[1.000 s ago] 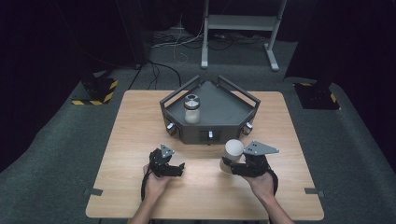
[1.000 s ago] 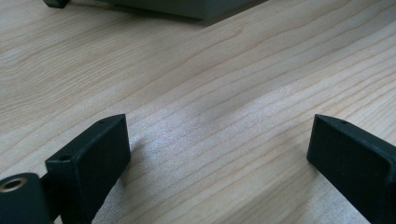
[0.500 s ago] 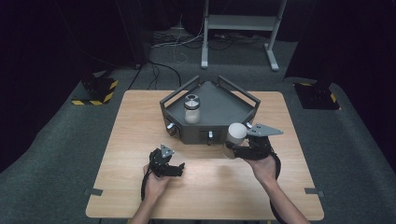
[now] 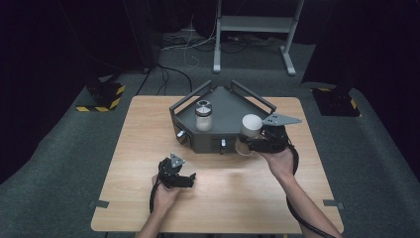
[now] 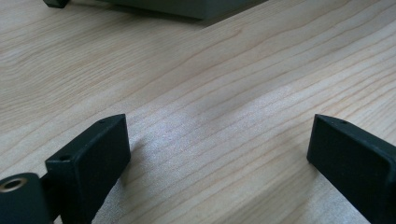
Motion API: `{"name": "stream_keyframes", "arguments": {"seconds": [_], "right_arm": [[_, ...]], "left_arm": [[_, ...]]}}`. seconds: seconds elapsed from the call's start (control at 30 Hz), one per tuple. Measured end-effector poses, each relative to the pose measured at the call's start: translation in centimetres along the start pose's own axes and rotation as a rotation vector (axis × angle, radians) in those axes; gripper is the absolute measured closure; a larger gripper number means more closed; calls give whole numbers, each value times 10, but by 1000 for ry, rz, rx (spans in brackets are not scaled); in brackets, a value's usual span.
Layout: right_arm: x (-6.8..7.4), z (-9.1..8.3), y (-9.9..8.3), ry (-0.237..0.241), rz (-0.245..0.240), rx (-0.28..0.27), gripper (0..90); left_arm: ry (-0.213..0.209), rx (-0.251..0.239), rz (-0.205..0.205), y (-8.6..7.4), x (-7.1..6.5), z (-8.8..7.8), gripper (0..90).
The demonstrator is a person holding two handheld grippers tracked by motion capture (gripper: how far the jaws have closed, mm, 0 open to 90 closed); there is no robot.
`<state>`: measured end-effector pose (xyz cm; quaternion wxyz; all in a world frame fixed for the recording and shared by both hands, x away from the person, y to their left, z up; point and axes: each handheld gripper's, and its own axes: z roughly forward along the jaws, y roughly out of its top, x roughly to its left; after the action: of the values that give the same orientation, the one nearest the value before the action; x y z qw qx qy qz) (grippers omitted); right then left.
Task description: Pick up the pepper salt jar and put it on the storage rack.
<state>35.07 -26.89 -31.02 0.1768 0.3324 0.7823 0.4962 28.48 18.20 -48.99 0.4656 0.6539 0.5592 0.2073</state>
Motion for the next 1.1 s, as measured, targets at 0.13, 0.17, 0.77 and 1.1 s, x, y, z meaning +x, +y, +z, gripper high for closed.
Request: {"name": "stream_keyframes", "arguments": {"seconds": [0.13,0.17,0.77,1.1], "right_arm": [[-2,3,10,-6,0,-1,337],[-4,4,12,-5,4,-5,337],[-13,26,50,-51,5,3,337],[-16,43,57,-79,16,17,337]], "left_arm": [[0,-1,-1,0,0,0,60],[0,0,0,0,0,0,60],[0,1,1,0,0,0,60],[0,1,1,0,0,0,59]]}}
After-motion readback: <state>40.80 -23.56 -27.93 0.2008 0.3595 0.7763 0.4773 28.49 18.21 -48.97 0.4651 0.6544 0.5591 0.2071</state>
